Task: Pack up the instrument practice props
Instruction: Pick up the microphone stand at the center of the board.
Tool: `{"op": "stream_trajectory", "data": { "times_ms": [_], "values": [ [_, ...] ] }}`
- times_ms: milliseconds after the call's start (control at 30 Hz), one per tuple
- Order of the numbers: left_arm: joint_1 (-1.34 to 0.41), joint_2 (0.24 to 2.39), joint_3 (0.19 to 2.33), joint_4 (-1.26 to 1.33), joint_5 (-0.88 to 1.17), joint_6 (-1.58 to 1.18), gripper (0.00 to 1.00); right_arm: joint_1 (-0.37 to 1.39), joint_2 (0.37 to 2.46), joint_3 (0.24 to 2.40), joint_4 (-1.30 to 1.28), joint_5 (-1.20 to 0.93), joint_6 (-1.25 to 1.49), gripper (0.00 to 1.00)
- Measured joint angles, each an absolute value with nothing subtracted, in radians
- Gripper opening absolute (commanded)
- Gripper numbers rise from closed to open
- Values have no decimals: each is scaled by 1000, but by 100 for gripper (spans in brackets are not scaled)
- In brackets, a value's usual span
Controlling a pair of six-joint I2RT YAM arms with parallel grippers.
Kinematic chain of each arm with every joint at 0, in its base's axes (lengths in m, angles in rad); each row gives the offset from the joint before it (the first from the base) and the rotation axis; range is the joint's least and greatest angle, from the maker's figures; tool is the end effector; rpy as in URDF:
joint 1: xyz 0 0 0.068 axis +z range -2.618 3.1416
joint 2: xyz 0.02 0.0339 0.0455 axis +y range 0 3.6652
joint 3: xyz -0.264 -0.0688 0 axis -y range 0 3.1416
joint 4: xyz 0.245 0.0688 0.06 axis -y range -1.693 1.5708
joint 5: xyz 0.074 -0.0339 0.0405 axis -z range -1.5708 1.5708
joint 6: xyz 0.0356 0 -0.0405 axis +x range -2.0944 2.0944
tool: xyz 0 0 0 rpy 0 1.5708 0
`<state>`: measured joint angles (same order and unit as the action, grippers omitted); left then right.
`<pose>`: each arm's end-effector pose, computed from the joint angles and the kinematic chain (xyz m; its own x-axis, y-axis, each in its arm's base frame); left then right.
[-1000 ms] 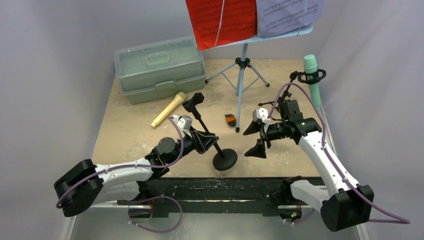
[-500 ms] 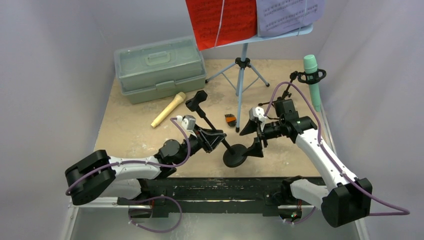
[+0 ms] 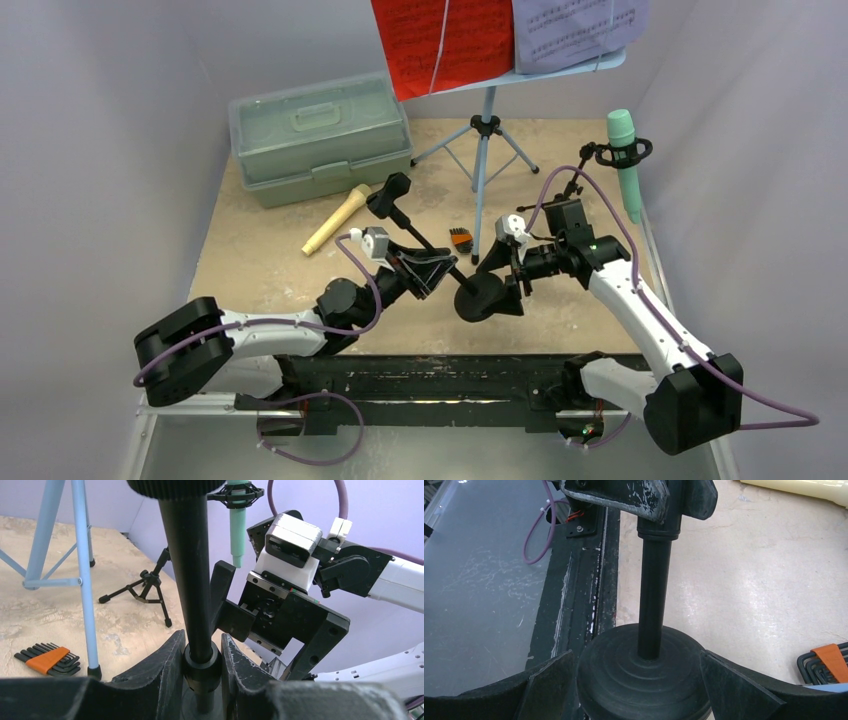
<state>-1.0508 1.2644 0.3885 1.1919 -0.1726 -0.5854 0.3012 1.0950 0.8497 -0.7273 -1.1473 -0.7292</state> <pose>0.1280 -0.2113 0.2493 -0.2989 -0.5735 -0.7627 0.7303 0.3771 -0.5697 0.1825 0.0907 0.2736 -0.1806 -0.3428 -0.9219 -0.9823 0.0157 0.1866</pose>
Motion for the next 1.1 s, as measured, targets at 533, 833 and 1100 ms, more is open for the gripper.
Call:
{"op": "stream_trajectory", "data": {
  "times_ms": [533,833,1100],
  "values": [
    [-1068,1291,393,1236,-192,-578,0,320,1096,830,-694,-1169,-707,99],
    [-1068,1298,407,1243,-191,-556,0,327,1108,829,-685,-1170,-698,98],
    [-1069,1334,437,1233,-186,-559,0,329,1110,829,-683,-1179,-681,96]
  ]
}}
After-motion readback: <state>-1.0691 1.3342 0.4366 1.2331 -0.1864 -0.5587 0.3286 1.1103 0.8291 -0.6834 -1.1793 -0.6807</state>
